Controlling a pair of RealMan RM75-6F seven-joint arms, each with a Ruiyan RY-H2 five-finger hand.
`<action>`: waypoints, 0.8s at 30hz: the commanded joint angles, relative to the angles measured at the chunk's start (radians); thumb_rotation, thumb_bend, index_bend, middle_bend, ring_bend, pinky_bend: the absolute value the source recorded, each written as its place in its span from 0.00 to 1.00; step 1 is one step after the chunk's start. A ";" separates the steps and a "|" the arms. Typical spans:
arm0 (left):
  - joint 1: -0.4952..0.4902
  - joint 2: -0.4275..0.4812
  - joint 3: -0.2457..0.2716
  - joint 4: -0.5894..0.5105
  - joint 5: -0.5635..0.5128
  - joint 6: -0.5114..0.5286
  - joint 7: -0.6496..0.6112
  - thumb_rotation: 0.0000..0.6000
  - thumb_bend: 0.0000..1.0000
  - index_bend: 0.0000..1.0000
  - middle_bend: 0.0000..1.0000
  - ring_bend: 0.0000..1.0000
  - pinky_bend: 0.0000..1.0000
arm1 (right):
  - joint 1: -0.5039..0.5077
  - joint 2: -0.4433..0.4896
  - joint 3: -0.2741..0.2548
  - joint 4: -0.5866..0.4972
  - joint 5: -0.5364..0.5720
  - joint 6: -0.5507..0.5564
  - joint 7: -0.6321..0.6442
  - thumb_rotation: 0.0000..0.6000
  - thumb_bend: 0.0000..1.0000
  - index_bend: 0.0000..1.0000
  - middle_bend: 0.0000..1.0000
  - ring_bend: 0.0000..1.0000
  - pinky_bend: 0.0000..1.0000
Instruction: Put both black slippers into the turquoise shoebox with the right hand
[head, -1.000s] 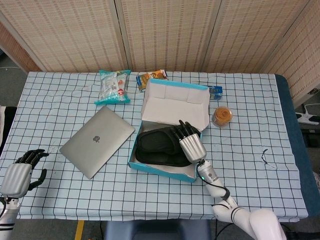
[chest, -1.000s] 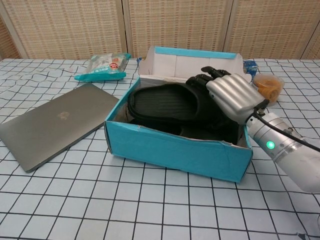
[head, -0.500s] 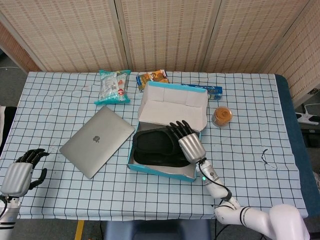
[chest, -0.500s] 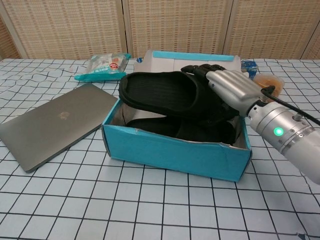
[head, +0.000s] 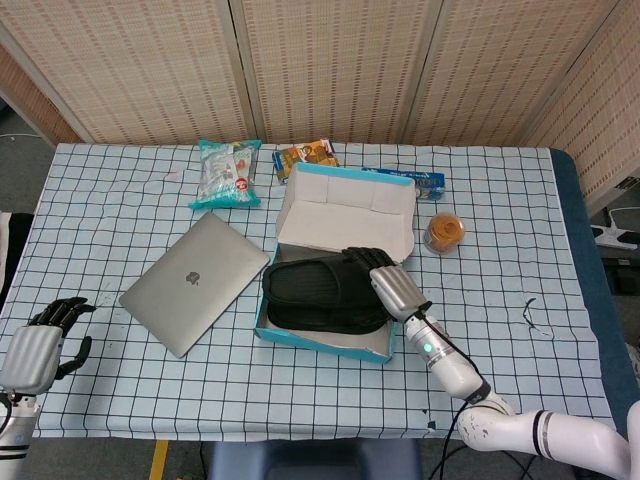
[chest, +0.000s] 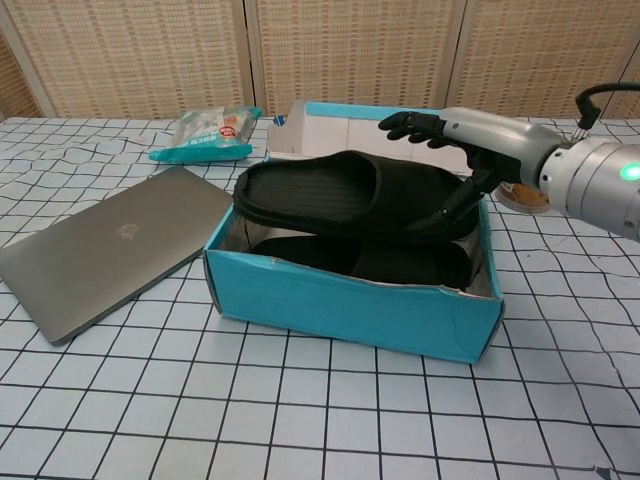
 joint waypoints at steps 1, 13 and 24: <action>-0.001 -0.001 0.000 0.000 -0.004 -0.004 0.001 1.00 0.46 0.29 0.21 0.18 0.37 | 0.004 -0.011 0.038 -0.035 0.015 0.003 0.087 1.00 0.06 0.19 0.11 0.01 0.04; 0.002 0.005 -0.001 -0.004 -0.003 0.000 -0.011 1.00 0.46 0.29 0.21 0.18 0.37 | 0.107 -0.176 0.086 0.053 -0.016 0.081 0.002 1.00 0.50 0.59 0.49 0.35 0.50; -0.002 0.010 0.006 -0.005 0.004 -0.011 -0.028 1.00 0.46 0.29 0.21 0.18 0.37 | 0.165 -0.338 0.045 0.286 0.012 0.063 -0.023 1.00 0.72 0.66 0.52 0.38 0.53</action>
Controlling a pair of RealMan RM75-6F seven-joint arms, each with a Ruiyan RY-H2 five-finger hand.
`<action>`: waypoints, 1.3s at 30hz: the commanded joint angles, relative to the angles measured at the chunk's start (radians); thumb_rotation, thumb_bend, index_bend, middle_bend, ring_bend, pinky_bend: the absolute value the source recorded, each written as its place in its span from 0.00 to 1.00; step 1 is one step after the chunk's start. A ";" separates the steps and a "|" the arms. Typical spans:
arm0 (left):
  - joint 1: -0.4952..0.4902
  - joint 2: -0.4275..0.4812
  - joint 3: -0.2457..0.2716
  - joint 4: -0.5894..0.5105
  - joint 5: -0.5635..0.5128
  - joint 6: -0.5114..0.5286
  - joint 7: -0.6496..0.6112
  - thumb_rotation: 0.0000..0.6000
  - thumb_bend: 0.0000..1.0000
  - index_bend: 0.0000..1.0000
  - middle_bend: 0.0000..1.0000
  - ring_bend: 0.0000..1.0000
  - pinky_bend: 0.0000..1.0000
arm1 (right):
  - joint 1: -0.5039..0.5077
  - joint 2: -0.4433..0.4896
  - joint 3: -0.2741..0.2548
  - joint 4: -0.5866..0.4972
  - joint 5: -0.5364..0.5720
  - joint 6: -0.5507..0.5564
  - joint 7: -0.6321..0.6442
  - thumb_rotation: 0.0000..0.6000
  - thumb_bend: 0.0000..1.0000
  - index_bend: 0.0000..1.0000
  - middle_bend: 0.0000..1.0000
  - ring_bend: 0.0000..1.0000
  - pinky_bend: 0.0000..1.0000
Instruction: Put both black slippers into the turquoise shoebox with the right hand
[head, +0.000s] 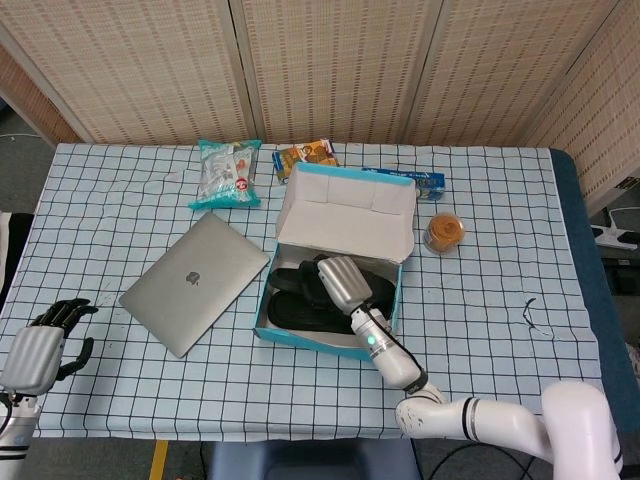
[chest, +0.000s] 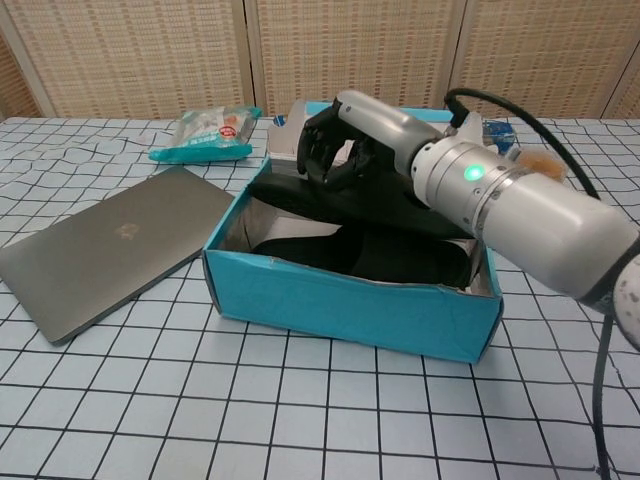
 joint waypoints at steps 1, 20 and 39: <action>0.000 0.002 0.001 -0.002 0.002 0.001 -0.002 1.00 0.46 0.29 0.21 0.18 0.37 | 0.005 -0.040 -0.030 0.067 -0.003 -0.006 0.006 1.00 0.72 0.66 0.52 0.38 0.53; -0.004 -0.002 0.008 0.004 0.011 -0.006 0.002 1.00 0.46 0.29 0.21 0.18 0.37 | -0.033 -0.058 -0.068 0.185 -0.132 0.035 0.175 1.00 0.67 0.60 0.52 0.33 0.47; -0.004 -0.005 0.011 0.015 0.016 -0.004 0.012 1.00 0.45 0.29 0.21 0.18 0.38 | -0.462 0.649 -0.322 -0.414 -0.323 0.355 -0.016 1.00 0.30 0.28 0.26 0.07 0.09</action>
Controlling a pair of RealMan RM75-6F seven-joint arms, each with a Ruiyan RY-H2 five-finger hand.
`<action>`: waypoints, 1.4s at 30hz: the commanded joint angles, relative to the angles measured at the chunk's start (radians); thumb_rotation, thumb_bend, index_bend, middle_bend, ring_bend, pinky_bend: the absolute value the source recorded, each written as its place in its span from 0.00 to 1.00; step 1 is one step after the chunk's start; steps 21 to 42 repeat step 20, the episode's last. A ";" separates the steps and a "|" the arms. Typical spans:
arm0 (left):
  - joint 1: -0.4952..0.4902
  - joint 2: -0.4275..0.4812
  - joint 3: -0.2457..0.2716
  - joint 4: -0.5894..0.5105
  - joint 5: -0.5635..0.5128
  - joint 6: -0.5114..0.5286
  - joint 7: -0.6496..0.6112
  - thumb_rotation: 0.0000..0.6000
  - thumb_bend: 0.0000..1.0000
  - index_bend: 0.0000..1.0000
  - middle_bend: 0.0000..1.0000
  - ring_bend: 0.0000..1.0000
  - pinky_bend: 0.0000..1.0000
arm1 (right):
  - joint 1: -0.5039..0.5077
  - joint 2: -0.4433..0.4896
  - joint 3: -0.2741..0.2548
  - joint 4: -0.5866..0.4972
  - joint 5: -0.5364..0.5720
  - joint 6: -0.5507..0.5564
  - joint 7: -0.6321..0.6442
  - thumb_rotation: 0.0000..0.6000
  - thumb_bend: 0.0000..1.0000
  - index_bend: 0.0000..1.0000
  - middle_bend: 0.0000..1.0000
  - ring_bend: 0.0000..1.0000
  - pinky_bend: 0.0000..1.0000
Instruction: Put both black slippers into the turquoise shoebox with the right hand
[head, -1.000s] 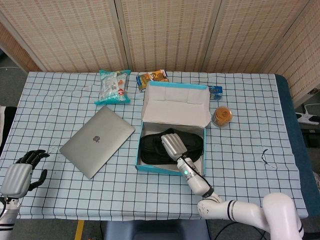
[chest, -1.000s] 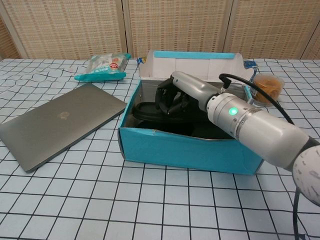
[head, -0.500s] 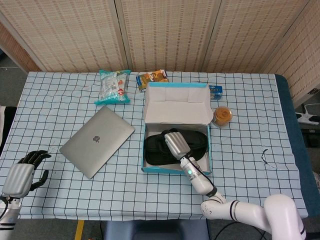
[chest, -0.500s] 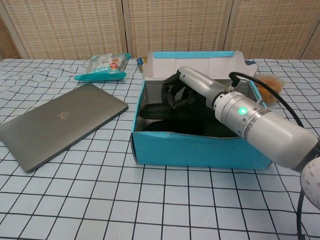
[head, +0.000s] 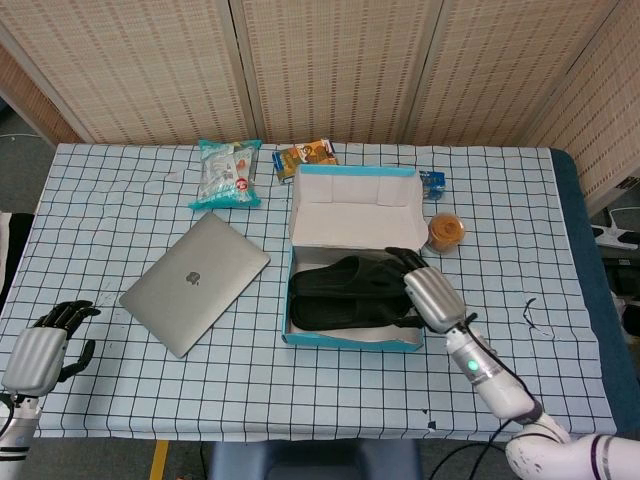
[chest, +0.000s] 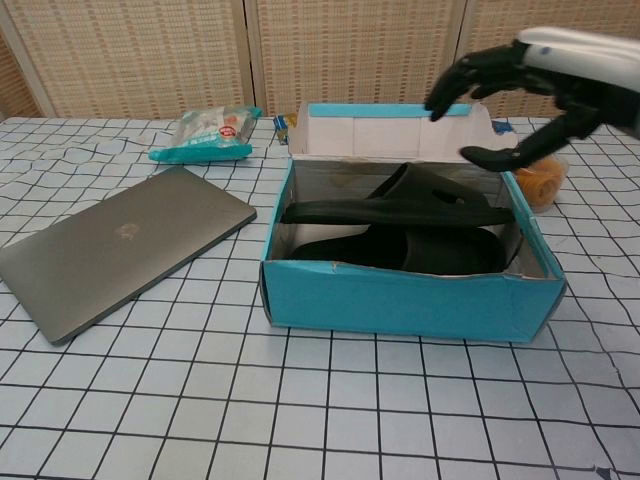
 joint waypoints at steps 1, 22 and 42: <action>-0.002 -0.005 0.000 0.004 0.002 0.001 0.005 1.00 0.46 0.29 0.21 0.18 0.38 | -0.218 0.072 -0.147 0.042 -0.082 0.240 -0.183 1.00 0.29 0.28 0.26 0.07 0.09; -0.007 -0.024 0.001 0.010 -0.006 -0.009 0.053 1.00 0.46 0.29 0.21 0.18 0.38 | -0.372 0.029 -0.182 0.184 -0.030 0.305 -0.267 1.00 0.15 0.09 0.07 0.00 0.00; -0.007 -0.024 0.001 0.010 -0.006 -0.009 0.053 1.00 0.46 0.29 0.21 0.18 0.38 | -0.372 0.029 -0.182 0.184 -0.030 0.305 -0.267 1.00 0.15 0.09 0.07 0.00 0.00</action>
